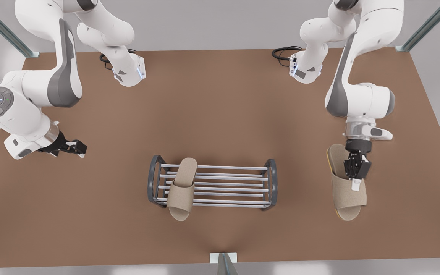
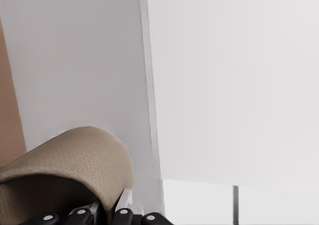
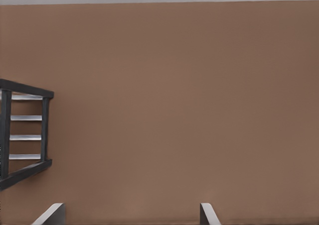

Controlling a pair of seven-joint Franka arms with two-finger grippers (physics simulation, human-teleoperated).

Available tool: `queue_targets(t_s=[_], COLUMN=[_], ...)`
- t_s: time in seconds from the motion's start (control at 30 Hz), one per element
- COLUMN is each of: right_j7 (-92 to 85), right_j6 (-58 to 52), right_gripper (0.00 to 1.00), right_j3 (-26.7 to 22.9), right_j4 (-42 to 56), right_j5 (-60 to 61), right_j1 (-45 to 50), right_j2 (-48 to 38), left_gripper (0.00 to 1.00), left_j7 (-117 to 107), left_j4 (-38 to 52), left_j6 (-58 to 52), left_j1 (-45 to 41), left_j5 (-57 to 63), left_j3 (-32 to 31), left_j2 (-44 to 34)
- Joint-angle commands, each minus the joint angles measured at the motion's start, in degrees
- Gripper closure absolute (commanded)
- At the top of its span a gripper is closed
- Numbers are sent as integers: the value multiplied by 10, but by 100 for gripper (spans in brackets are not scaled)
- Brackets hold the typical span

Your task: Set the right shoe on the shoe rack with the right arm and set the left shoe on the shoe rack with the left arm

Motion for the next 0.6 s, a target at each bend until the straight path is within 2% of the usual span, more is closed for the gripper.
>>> queue_targets(t_s=[0.0,0.03,0.1,0.13,0.2,0.23,0.27,0.4,0.57], right_j7=[111,111,110,83,82,82,81,81,81], right_j6=[-10,-11,-17,-11,-11,-11,-12,-15,-15], right_gripper=[0,0,0,0,0,0,0,0,0], right_j3=[0,0,0,-1,-3,-4,-4,-5,-6], right_j4=[1,0,0,1,0,0,0,0,0], right_j5=[3,3,4,4,4,4,4,4,4], right_j1=[-2,-4,-4,-8,-9,-8,-9,-9,-9], right_j2=[0,-1,-2,0,0,0,0,-1,0], left_gripper=[77,78,78,77,77,77,77,77,76], left_j7=[-71,-72,-71,-71,-74,-93,-110,-110,-110], left_j4=[20,57,90,130,204,248,260,261,258], left_j6=[187,186,177,178,178,177,170,113,83], left_j1=[-5,-9,-93,-161,-294,-374,-418,-457,-453], left_j5=[-147,-145,-143,-129,-102,-103,-102,-73,-63], left_j3=[-66,-108,-107,-89,1,82,139,189,203], left_j2=[-11,6,33,71,134,177,202,241,253])
